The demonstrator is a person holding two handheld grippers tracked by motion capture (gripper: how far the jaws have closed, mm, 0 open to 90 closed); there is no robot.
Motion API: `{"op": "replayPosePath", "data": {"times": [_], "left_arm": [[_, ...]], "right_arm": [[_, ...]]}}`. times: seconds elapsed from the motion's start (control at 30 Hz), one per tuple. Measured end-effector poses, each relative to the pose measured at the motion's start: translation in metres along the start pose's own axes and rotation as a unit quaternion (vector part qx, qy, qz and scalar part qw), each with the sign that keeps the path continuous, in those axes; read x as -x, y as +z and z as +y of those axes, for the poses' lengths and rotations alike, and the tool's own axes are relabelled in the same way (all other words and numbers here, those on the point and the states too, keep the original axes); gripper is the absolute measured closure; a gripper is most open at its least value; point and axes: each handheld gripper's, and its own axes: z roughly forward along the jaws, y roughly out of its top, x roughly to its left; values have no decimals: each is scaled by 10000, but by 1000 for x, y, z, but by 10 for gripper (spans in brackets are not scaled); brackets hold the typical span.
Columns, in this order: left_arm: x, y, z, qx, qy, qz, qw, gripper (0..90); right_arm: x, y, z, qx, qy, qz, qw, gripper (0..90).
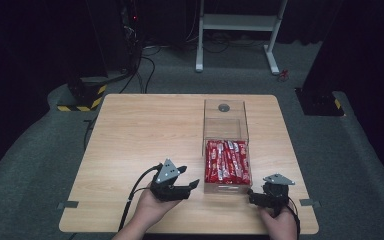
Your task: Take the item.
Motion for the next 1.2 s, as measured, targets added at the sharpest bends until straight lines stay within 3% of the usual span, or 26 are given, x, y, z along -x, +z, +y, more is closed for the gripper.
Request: {"op": "replayPosePath", "data": {"times": [0.23, 1.2], "left_arm": [[2, 4, 6, -49, 165, -54, 9998, 362], [17, 35, 25, -49, 206, -246, 9995, 414]], "right_arm": [[0, 0, 0, 2, -4, 1, 10000, 104], [0, 0, 0, -1, -12, 13, 10000, 110]]}}
